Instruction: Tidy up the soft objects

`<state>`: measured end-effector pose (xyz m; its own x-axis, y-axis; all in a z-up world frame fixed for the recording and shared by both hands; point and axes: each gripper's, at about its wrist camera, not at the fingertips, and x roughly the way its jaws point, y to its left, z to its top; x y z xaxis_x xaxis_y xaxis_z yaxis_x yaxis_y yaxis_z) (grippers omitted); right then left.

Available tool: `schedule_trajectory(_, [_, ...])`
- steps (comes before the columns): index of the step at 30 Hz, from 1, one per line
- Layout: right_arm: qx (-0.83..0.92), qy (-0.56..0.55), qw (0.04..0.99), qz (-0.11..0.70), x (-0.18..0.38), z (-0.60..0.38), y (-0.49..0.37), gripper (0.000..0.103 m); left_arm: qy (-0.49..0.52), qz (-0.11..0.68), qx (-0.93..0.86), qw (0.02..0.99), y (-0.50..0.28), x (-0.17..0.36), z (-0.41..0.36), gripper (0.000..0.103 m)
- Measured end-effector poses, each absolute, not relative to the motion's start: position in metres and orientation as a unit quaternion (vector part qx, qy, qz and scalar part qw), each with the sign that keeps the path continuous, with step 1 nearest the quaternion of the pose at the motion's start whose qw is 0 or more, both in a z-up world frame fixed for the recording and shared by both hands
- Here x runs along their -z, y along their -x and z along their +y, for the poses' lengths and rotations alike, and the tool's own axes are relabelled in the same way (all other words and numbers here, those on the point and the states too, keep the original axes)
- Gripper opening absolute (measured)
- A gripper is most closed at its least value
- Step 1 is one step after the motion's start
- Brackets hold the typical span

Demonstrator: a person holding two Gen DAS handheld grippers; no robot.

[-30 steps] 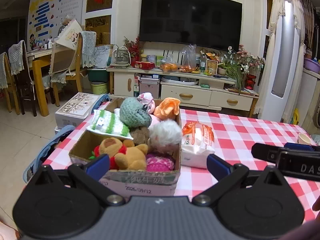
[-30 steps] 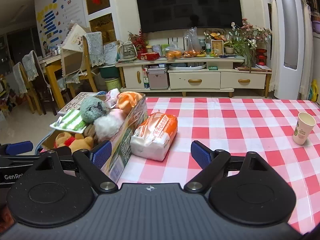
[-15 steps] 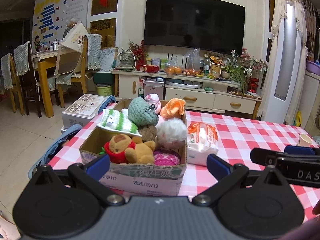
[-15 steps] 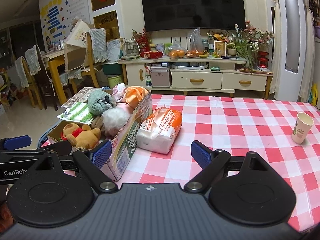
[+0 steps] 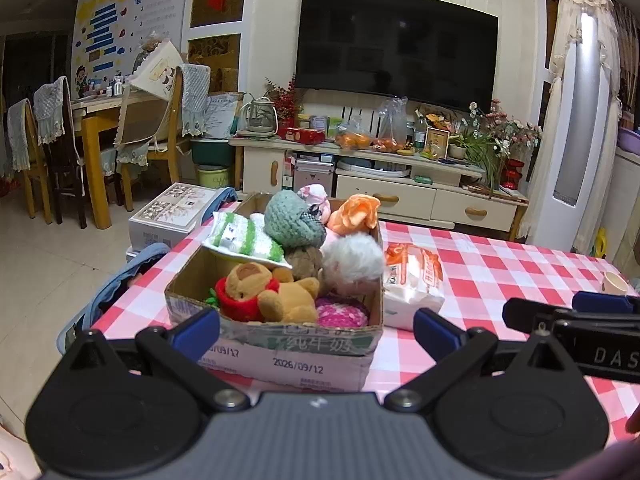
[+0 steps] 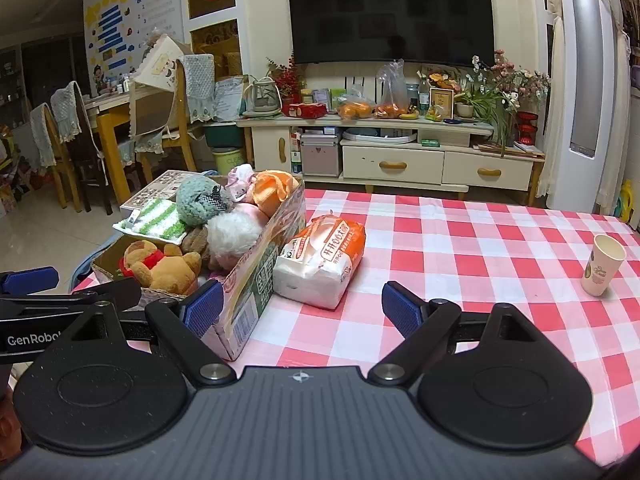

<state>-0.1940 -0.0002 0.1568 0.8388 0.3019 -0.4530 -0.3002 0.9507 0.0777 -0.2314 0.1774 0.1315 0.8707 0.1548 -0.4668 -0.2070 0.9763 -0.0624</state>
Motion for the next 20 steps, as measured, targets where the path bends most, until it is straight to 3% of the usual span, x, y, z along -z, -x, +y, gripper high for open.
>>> schedule_trajectory(20, [-0.156,-0.007,0.957,0.243,-0.145,-0.004,0.186,0.103,0.049,0.252,-0.094,0.962,0.219,-0.122,0.172,0.102])
